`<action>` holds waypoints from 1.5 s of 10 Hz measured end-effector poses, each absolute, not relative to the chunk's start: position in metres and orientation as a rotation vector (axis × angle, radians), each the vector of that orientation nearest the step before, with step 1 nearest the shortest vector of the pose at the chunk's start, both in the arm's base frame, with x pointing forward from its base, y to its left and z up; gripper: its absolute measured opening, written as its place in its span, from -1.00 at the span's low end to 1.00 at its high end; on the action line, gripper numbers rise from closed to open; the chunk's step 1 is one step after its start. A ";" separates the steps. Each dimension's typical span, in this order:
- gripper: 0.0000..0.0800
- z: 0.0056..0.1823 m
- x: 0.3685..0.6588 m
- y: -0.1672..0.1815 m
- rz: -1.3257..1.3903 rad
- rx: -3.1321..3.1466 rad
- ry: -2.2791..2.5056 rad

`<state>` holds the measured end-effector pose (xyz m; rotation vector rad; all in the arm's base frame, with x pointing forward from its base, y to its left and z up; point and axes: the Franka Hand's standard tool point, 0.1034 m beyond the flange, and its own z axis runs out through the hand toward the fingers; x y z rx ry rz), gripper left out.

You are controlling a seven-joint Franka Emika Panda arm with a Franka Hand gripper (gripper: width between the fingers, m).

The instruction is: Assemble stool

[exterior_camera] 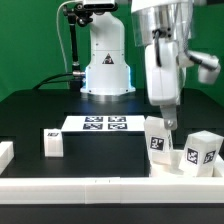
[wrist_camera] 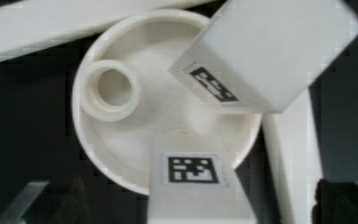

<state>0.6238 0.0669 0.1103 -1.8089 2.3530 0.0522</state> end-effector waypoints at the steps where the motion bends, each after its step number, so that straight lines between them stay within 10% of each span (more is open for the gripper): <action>1: 0.62 0.119 0.626 0.067 0.044 -1.846 2.310; 15: 0.62 0.120 0.629 0.069 -0.113 -2.969 0.724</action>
Offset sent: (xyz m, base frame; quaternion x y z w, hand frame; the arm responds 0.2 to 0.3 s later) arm 0.0000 0.0000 0.0000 0.0000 0.0000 -0.1296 0.9916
